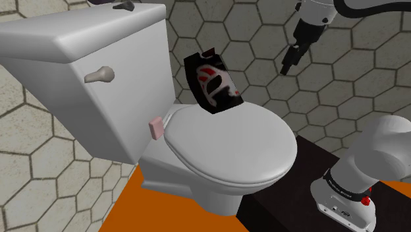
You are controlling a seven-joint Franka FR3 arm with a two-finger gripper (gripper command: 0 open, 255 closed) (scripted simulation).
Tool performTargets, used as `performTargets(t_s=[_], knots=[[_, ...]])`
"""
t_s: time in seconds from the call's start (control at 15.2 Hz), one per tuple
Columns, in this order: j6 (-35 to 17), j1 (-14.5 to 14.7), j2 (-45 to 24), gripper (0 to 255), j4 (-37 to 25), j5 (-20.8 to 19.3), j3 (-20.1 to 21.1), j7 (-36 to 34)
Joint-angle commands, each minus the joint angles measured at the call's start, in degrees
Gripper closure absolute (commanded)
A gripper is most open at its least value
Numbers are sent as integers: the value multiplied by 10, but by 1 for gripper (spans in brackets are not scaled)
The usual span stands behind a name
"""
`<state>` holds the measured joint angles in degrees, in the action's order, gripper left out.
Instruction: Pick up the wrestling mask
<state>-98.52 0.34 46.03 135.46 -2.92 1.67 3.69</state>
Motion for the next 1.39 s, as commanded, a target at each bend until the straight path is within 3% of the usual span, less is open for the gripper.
performTargets(t_s=[0.0, 0.66, 1.32], knots=[[0, 0, 0, 0, 0, 0, 0, 0], [-60, -12, -224, 0, -170, -3, 47, -79], [-40, -14, -457, 0, -424, -46, 80, -158]])
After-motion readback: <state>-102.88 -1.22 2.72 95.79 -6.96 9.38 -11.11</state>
